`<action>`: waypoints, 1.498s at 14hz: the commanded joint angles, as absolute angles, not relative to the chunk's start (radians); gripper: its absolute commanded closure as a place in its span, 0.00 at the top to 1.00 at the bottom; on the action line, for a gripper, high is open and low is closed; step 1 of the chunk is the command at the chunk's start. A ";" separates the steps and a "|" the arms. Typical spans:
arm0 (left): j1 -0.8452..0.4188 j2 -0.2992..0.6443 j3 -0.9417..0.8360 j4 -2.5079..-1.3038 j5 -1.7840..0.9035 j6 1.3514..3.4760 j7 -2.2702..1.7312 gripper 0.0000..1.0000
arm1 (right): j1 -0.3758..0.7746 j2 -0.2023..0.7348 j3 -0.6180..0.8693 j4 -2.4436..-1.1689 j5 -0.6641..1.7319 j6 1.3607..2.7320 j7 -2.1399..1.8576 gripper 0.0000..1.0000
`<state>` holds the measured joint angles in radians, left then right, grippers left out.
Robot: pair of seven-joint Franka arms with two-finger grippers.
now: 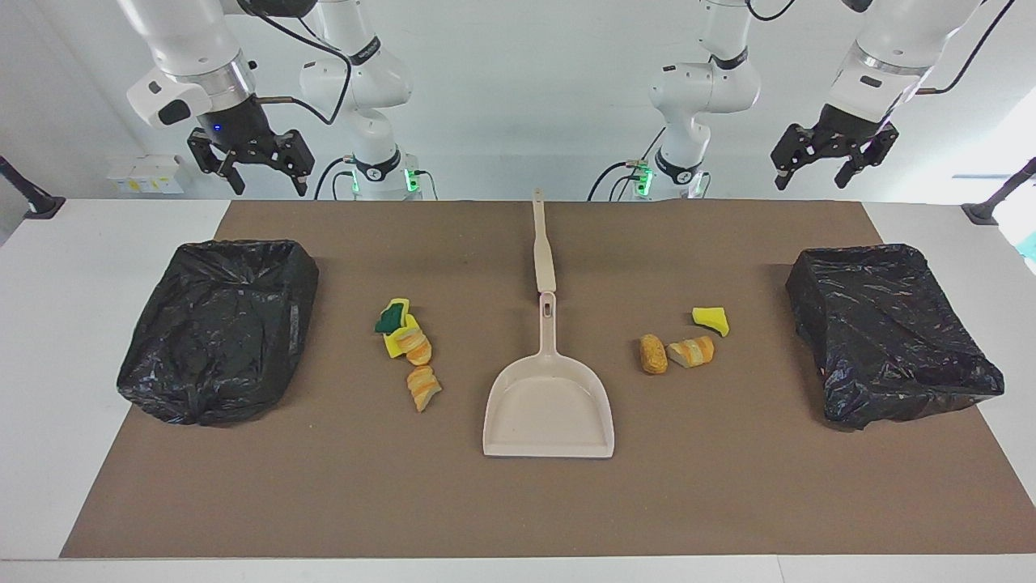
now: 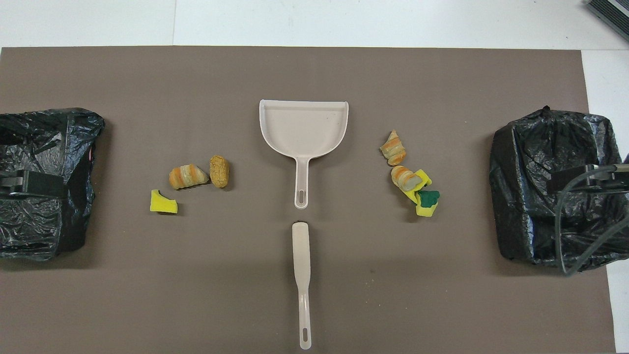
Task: Sweep and dump trash in bin
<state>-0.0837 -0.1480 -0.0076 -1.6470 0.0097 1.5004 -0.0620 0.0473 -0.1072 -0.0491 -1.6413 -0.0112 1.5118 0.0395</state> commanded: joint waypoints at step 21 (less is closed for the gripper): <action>-0.075 -0.153 -0.011 -1.643 0.020 1.491 -0.051 1.00 | 0.112 0.126 0.081 -1.552 0.038 1.561 0.193 1.00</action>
<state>-0.0837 -0.1480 -0.0076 -1.6470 0.0097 1.5004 -0.0620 0.0743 0.0722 0.0664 -1.5864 0.0257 1.5311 0.1313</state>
